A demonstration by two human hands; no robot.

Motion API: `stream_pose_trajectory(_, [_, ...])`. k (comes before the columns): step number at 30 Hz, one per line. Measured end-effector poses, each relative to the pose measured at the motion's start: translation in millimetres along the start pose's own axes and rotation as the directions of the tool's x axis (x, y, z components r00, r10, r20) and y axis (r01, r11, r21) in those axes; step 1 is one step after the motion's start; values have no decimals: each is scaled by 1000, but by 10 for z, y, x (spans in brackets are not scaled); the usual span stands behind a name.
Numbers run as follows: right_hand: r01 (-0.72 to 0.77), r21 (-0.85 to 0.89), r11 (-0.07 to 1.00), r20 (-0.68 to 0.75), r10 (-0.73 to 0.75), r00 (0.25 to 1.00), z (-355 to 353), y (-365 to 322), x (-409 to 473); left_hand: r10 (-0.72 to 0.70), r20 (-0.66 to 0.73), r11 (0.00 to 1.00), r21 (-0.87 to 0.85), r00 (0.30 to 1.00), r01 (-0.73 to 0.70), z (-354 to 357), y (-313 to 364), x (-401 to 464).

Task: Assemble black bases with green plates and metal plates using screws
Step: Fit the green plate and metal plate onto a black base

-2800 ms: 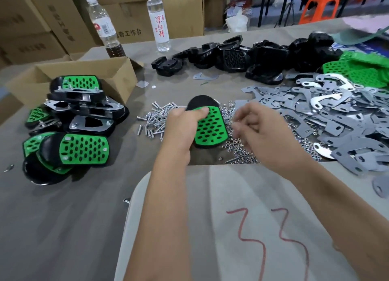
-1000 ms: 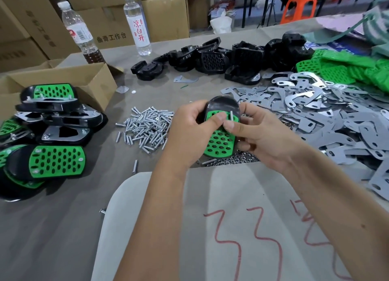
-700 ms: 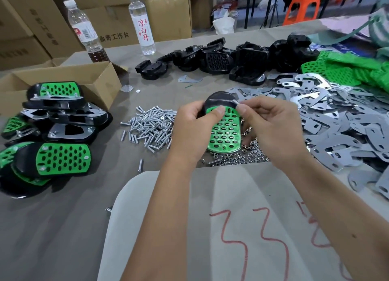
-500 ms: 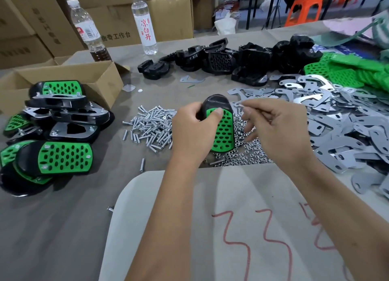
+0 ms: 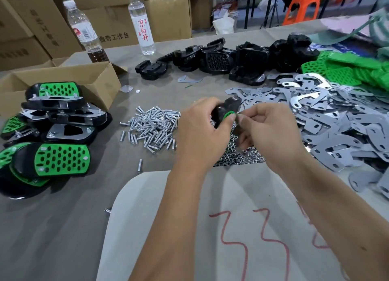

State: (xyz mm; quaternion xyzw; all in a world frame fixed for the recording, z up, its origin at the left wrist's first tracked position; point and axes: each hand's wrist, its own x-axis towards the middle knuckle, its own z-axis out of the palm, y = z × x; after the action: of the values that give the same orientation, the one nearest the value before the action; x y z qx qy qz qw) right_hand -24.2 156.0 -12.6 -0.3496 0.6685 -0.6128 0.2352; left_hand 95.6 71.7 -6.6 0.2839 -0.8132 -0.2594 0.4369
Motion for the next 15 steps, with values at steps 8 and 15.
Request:
stream_pose_trajectory(8, [267, -336, 903, -38, -296, 954, -1, -32, -25, -1, -47, 999, -44, 999, -1, 20, 40, 0])
stream_pose_trajectory(15, [-85, 118, 989, -40, 91, 995, 32, -37, 0, 61, 19, 998, 5, 998, -61, 30, 41, -23])
